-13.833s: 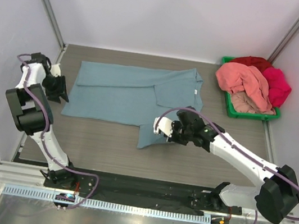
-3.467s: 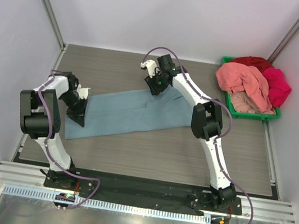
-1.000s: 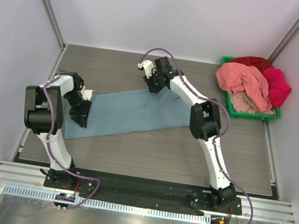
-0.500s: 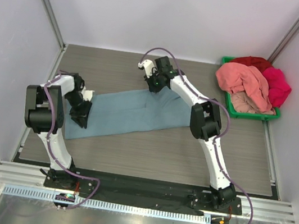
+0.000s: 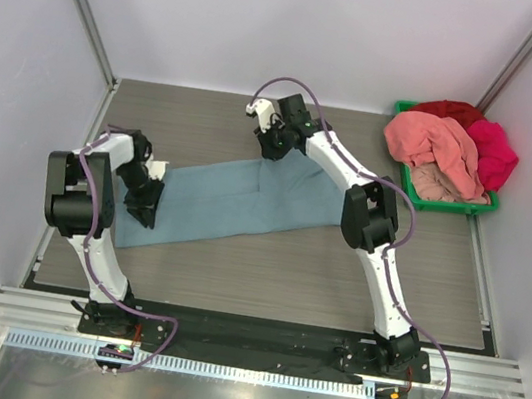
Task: Fold and stack the t-shirts
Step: Fold the tshirt
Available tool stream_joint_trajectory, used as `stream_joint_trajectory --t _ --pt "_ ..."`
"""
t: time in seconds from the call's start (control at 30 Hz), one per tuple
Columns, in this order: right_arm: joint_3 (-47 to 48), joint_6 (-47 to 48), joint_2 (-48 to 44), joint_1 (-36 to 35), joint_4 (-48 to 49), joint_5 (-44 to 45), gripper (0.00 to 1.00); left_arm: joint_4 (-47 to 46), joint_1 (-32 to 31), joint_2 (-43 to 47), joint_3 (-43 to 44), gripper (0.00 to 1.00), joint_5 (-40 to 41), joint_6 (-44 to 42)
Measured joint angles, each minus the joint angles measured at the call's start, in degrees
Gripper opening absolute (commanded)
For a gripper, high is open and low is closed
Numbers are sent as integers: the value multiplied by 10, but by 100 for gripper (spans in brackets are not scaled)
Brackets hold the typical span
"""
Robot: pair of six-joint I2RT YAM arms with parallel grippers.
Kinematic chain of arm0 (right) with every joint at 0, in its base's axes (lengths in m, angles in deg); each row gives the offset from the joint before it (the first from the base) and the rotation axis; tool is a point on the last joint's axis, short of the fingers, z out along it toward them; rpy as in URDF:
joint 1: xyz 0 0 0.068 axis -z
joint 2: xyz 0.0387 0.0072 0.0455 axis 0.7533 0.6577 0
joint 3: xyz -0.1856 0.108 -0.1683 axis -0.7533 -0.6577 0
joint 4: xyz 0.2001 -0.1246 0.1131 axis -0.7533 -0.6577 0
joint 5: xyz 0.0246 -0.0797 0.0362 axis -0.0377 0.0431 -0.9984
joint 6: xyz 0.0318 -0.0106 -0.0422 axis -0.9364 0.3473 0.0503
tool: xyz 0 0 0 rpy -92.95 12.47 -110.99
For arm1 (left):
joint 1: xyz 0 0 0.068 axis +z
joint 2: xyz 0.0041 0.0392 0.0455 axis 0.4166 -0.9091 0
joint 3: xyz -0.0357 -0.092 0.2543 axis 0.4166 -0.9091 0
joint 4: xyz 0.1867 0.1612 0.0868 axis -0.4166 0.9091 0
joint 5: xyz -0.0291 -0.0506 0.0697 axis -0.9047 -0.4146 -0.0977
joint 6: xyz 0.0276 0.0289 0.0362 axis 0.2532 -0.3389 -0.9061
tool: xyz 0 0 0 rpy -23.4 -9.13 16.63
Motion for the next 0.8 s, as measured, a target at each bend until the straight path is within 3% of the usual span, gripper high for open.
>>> stream_joint_trajectory --t 0.1,0.33,0.57,0.8 --pt "0 -3 0 0 0 -1 39 0 -1 0 2 34 4 0" --pt "1 -37 -10 -2 5 -11 44 14 -2 53 35 55 22 -4" --pt "-68 -73 -141 -2 30 -35 47 53 -4 137 101 54 5 -94" --pt "-176 -73 -267 0 53 -38 47 84 -27 148 -16 47 54 -241"
